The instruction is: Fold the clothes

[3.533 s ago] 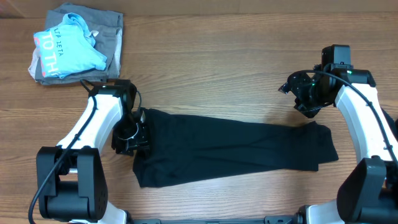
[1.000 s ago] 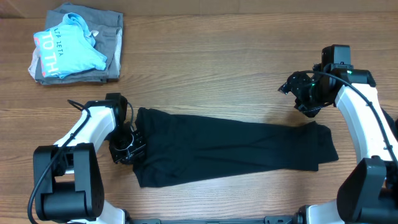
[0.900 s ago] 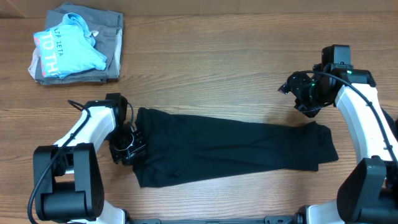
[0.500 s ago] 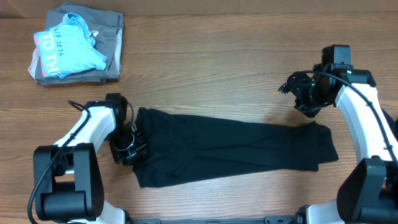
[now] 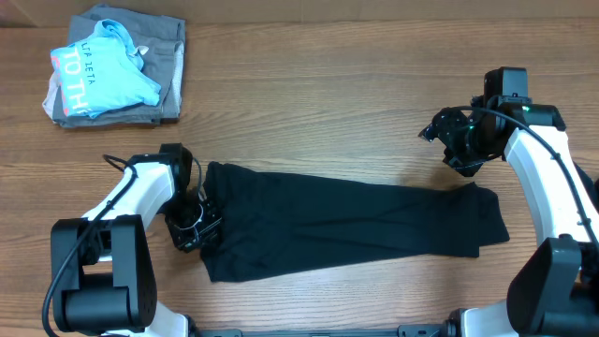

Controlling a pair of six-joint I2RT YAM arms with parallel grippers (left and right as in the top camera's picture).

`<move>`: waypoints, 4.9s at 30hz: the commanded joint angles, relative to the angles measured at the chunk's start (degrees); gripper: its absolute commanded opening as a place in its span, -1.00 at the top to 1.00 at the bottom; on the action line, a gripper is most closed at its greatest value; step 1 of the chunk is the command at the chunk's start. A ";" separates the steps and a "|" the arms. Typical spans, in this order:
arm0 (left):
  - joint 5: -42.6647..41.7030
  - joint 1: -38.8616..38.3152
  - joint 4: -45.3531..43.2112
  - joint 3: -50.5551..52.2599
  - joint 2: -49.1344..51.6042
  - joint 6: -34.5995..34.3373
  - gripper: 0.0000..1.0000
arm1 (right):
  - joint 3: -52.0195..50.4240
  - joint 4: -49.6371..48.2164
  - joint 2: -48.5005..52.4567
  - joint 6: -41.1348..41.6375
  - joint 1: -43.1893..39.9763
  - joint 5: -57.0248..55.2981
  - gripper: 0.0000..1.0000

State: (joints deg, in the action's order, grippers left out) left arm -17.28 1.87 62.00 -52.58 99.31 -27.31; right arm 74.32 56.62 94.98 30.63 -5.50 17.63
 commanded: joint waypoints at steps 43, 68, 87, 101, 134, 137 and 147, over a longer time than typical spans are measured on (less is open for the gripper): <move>4.15 1.49 25.07 -8.26 0.33 8.85 -0.84 | -0.42 0.09 -1.05 -0.48 0.02 0.07 -0.56; 1.20 -16.63 2.54 -16.02 0.35 9.81 0.92 | -9.51 11.89 -1.05 4.13 0.02 -4.79 0.92; 5.97 -19.45 -3.65 -15.98 14.71 6.51 0.92 | -19.56 4.81 -1.05 5.25 0.02 -5.55 0.89; 13.11 -5.40 -7.06 -15.98 16.68 5.05 0.92 | -23.32 -5.07 -0.46 5.88 0.02 -4.70 0.82; 13.20 18.08 -1.79 -21.75 16.00 3.04 0.92 | -5.81 -0.96 10.27 9.70 -0.33 -10.36 0.92; 13.18 17.92 5.42 -28.76 14.32 3.06 0.81 | 3.67 7.28 9.09 9.53 -2.71 -10.49 0.92; 3.67 15.19 15.54 -41.07 5.66 10.40 -0.32 | 13.51 17.77 4.44 -7.41 -8.17 -4.20 -1.00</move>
State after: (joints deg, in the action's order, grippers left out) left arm -6.22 19.16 76.20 -90.04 110.28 -22.96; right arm 86.32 73.52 101.75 31.14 -12.95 11.07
